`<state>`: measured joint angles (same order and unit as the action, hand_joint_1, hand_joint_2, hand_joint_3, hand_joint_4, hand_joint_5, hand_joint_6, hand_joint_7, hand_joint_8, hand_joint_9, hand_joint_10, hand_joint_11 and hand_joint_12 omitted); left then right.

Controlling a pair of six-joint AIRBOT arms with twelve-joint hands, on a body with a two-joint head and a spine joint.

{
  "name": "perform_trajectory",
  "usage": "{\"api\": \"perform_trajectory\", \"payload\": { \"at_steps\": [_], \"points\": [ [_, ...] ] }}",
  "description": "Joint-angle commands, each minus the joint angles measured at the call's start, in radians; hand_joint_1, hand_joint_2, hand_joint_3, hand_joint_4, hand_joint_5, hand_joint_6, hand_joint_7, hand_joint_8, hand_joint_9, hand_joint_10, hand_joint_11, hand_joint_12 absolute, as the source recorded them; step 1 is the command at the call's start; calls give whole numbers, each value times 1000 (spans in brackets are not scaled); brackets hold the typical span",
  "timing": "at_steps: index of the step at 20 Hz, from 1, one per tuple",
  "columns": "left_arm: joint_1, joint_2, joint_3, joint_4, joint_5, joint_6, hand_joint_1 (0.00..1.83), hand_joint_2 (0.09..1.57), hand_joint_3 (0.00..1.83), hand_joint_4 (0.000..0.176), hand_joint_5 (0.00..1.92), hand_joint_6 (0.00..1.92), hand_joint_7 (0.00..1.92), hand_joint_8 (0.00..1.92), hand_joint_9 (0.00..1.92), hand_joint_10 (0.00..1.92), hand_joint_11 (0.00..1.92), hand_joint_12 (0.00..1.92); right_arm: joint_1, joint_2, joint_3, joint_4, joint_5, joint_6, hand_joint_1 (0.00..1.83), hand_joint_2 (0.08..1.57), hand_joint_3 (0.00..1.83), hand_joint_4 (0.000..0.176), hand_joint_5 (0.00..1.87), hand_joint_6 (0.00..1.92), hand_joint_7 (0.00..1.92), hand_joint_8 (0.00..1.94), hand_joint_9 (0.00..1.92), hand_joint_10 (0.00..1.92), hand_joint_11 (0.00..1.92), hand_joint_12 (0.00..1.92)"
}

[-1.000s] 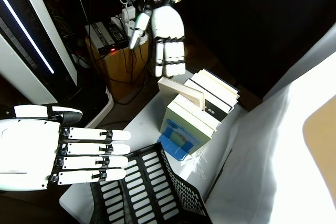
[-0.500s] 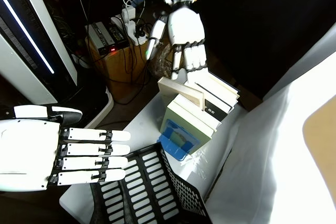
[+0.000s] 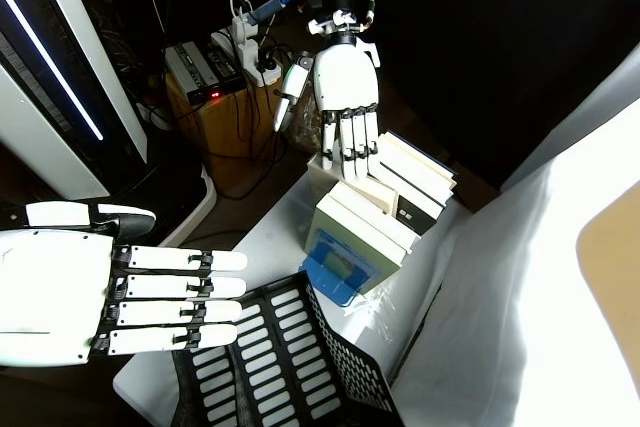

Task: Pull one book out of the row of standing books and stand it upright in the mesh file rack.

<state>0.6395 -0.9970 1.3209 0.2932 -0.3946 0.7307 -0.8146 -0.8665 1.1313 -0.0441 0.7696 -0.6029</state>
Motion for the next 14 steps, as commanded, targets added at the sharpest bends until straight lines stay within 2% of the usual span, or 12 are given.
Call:
{"api": "perform_trajectory", "payload": {
  "at_steps": [1,7,14],
  "points": [
    [8,-10,-6,-1,-41,-4,0,1162,6,0,723,0,37,6,0,0,0,0,7,4,5,23,115,7,319,1250,0,0,0,0,0,0,0,0,0,0],
    [95,-2,-40,-3,-92,-69,0,1161,3,0,706,2,26,5,0,0,0,0,6,4,5,24,115,9,325,1252,1,0,0,0,0,0,0,0,0,0],
    [177,36,-113,-48,-181,-70,0,1163,3,0,656,0,0,0,0,0,0,0,5,4,4,24,115,12,323,1253,1,0,0,0,0,0,0,0,0,0]
  ]
}}
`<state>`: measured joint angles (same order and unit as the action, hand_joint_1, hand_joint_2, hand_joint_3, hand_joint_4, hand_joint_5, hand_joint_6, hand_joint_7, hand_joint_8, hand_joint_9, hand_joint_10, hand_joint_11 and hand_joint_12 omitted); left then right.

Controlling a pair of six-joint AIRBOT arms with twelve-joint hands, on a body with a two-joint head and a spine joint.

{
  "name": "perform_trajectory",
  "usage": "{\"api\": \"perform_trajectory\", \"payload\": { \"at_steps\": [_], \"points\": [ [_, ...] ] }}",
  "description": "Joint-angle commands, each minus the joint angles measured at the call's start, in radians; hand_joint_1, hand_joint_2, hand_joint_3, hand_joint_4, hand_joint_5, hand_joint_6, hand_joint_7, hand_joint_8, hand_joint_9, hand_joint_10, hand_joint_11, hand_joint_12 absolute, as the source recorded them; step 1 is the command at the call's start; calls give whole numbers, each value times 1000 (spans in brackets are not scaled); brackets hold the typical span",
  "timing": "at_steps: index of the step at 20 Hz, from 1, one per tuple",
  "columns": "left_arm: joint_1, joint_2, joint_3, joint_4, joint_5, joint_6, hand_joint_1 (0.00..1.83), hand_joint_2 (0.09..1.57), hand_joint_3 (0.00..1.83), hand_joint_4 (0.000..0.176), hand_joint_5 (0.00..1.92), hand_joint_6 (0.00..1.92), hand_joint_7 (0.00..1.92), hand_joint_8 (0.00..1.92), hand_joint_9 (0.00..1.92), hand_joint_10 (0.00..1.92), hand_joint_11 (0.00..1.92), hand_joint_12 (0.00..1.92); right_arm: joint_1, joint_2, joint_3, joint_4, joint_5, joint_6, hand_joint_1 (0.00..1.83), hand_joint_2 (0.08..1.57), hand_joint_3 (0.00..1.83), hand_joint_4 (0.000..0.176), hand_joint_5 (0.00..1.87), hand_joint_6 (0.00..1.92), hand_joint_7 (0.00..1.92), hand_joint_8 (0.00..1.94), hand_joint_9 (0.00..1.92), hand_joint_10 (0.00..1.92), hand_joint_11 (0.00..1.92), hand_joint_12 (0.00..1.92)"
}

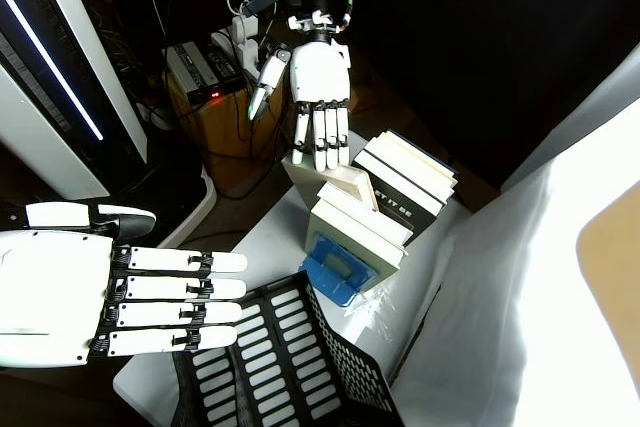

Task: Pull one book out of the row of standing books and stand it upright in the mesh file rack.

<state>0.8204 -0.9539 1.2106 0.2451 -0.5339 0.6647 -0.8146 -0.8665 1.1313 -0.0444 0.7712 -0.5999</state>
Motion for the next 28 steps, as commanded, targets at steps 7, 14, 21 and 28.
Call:
{"api": "perform_trajectory", "payload": {
  "at_steps": [7,14,21,28],
  "points": [
    [45,13,-30,-17,-100,-45,0,1160,2,0,672,9,0,0,0,0,0,0,5,4,5,29,114,9,339,1250,0,0,0,0,0,0,0,0,0,0],
    [46,39,-52,-38,-201,-62,0,1199,17,0,606,0,1,0,0,0,0,0,4,4,5,30,114,9,369,1247,0,0,0,0,0,0,0,0,0,0],
    [46,69,-67,-73,-288,-73,0,1352,32,0,280,0,0,0,0,0,0,0,4,5,-1,17,117,9,437,1262,3,0,0,0,0,0,0,0,0,0],
    [46,139,-90,-204,-520,-47,518,1496,0,0,121,12,152,17,127,72,0,984,48,17,-27,-109,124,47,628,1230,0,28,0,0,0,0,0,0,0,0]
  ]
}}
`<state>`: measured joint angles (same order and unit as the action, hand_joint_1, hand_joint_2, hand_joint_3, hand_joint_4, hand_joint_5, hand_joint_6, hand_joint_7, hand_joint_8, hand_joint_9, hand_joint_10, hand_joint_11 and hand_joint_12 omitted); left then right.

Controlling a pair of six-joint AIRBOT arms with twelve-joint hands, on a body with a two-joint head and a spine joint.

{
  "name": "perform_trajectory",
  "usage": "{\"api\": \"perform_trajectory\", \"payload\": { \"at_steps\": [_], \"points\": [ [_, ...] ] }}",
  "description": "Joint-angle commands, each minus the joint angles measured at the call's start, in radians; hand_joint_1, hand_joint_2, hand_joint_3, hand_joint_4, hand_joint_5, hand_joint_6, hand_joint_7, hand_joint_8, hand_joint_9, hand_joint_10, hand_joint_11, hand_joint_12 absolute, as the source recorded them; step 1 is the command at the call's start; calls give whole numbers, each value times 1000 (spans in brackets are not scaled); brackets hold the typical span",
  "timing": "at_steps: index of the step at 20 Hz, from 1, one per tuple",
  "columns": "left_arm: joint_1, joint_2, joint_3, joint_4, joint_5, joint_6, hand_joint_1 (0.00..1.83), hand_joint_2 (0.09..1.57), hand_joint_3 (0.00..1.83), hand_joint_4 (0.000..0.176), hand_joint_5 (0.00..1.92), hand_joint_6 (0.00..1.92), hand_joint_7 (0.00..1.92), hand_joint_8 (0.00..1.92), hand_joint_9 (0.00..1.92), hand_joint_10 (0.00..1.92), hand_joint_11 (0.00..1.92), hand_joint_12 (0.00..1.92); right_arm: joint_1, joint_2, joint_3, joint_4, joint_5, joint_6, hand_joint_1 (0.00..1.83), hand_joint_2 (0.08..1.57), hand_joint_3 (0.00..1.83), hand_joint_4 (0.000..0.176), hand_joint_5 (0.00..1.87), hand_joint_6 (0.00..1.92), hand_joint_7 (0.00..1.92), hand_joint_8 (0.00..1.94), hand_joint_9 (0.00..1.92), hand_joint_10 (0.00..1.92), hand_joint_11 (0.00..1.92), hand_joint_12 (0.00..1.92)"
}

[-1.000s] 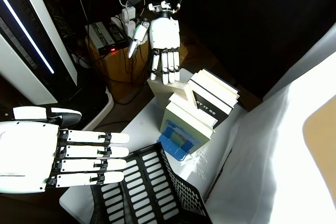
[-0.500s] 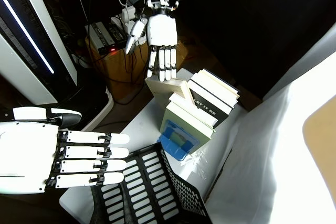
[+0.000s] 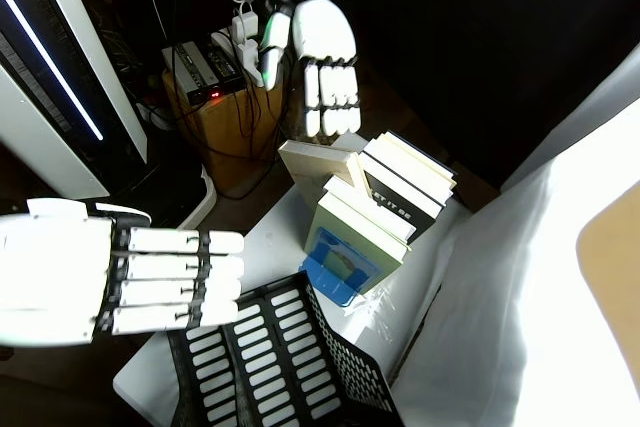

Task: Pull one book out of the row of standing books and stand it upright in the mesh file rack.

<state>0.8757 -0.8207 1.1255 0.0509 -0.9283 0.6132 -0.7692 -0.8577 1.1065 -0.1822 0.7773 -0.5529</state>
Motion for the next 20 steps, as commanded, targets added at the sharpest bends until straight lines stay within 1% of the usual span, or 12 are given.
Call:
{"api": "perform_trajectory", "payload": {
  "at_steps": [1,2,3,5,8,9,10,13,14,15,19,20],
  "points": [
    [-11,6,13,-46,-151,0,595,1477,0,0,111,6,175,16,157,100,0,1131,24,8,-2,-13,105,16,643,1205,0,32,0,0,0,0,0,0,0,0],
    [-12,5,24,-63,-165,-4,630,1456,0,0,115,4,215,7,145,208,0,1248,42,4,-2,-44,90,23,701,1184,0,11,13,5,0,0,0,0,0,0],
    [-17,5,42,-93,-186,-10,638,1442,1,0,109,1,228,2,100,316,0,1287,73,-5,1,-102,62,43,726,1168,0,0,28,11,0,0,0,0,0,0],
    [-43,6,75,-133,-205,-22,632,1435,0,0,154,10,267,7,26,570,0,1406,133,-37,22,-228,11,115,764,1150,0,0,44,16,0,0,0,0,0,0],
    [-63,5,102,-162,-221,-43,628,1403,0,0,141,2,257,2,0,574,0,1471,191,-84,50,-366,-33,211,760,1112,0,0,34,10,0,0,0,0,6,3],
    [-64,6,107,-170,-229,-54,662,1395,0,0,133,2,233,5,0,510,0,1484,204,-99,59,-406,-41,244,763,1108,0,0,55,19,7,3,14,6,23,12],
    [-69,6,113,-175,-232,-60,693,1391,0,0,112,4,175,13,0,370,0,1463,225,-116,67,-460,-54,278,749,1117,0,0,62,21,10,4,13,6,30,18],
    [-96,-4,141,-182,-229,-85,699,1374,0,0,144,8,262,22,0,663,0,1674,260,-160,90,-583,-79,364,742,1113,0,0,41,10,1,0,0,0,2,3],
    [-107,-11,152,-182,-225,-96,677,1369,0,0,146,7,251,14,0,644,0,1671,268,-172,96,-614,-87,386,729,1112,0,0,40,10,2,1,0,0,0,0],
    [-120,-17,164,-182,-221,-106,640,1354,0,0,148,5,221,7,2,505,0,1521,282,-192,105,-658,-96,412,663,1130,0,0,1,0,0,0,0,0,0,0],
    [-149,-44,207,-203,-217,-141,686,1348,0,0,165,8,225,5,0,519,0,1537,328,-265,145,-803,-130,503,645,1120,0,0,0,0,0,0,0,0,0,0],
    [-155,-49,211,-205,-219,-142,689,1348,0,0,171,9,234,6,0,545,0,1561,341,-288,158,-849,-144,528,686,1121,0,0,0,0,0,0,0,0,2,1]
  ]
}}
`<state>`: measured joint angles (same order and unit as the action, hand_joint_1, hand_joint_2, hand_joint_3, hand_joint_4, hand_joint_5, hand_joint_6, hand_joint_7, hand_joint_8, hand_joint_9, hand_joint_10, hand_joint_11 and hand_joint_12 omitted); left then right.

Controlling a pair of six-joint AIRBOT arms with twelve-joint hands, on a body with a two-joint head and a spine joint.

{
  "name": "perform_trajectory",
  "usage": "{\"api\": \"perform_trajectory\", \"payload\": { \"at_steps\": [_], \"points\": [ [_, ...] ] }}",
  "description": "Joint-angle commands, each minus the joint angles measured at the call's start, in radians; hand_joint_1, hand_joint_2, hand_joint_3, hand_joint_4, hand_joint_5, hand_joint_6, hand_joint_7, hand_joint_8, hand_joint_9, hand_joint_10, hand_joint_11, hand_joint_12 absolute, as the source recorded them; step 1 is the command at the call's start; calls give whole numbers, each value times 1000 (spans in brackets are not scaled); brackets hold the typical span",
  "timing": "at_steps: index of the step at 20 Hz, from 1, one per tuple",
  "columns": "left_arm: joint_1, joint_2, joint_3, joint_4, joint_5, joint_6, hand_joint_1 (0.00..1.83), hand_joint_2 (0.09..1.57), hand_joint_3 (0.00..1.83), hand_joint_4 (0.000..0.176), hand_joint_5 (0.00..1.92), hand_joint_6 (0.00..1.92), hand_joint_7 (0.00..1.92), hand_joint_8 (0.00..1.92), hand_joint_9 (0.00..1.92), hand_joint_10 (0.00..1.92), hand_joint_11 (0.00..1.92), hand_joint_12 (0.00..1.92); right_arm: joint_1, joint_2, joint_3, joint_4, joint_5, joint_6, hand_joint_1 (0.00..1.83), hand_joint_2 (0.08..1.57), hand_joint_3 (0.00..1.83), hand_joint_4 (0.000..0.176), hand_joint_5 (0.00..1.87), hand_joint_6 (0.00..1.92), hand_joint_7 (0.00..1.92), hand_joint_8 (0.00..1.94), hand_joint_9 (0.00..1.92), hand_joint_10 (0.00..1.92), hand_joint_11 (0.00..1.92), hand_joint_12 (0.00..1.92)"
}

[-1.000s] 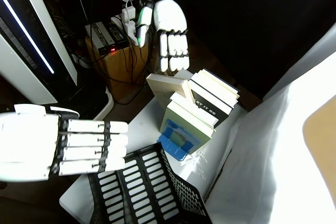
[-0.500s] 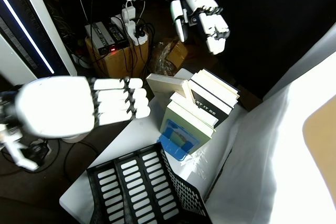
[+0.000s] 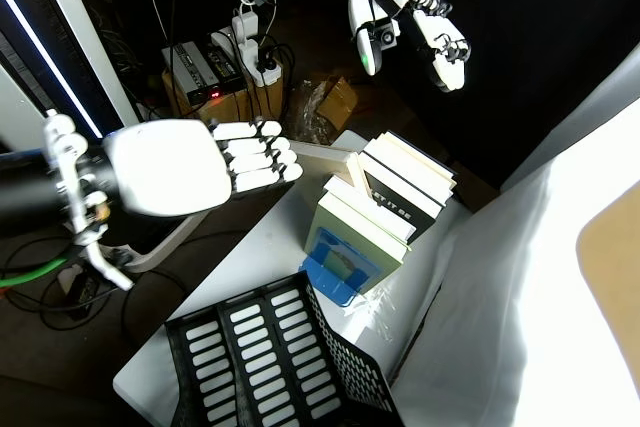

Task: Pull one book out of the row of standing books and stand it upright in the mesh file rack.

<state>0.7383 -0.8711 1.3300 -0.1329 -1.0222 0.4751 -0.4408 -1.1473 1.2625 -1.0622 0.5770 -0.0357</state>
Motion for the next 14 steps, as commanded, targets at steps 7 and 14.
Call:
{"api": "perform_trajectory", "payload": {
  "at_steps": [7,14],
  "points": [
    [-19,-1,13,-32,-125,-3,633,1343,0,0,175,3,212,11,0,458,0,1689,73,-104,61,-180,-2,104,814,1044,0,0,0,0,0,0,0,0,0,0],
    [-18,-2,12,-29,-123,-5,680,1332,0,0,155,2,148,1,0,256,0,1466,129,-218,114,-410,-37,203,797,1182,0,31,0,0,0,0,0,0,0,0]
  ]
}}
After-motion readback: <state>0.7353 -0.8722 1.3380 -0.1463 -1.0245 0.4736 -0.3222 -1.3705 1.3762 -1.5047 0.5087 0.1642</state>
